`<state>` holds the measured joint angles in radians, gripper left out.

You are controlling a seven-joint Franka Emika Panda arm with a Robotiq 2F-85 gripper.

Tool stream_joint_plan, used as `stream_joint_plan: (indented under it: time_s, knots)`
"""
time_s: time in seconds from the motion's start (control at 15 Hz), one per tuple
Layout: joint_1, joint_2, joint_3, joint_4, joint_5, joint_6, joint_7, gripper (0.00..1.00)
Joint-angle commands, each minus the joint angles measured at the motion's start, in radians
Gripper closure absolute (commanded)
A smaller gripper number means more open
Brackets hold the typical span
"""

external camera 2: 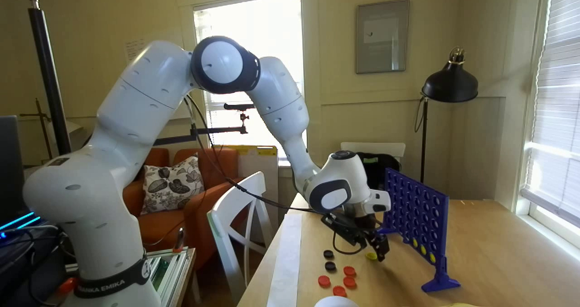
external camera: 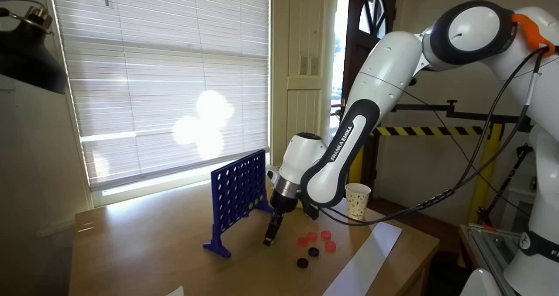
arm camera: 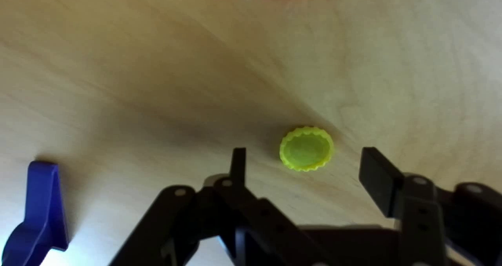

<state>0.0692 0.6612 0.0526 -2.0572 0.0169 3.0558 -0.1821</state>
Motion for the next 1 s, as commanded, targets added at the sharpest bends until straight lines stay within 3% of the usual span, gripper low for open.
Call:
stream_joint_plan:
  time_s: [0.0,0.07,0.27,0.93]
  knots:
    - [-0.003,-0.011,-0.001,-0.016,-0.035,0.014,0.032,0.31]
    - [-0.003,-0.010,-0.001,-0.016,-0.035,0.014,0.032,0.36]
    - [-0.004,-0.009,0.000,-0.016,-0.034,0.017,0.032,0.31]
    - [-0.012,-0.007,0.006,-0.019,-0.033,0.026,0.028,0.39]
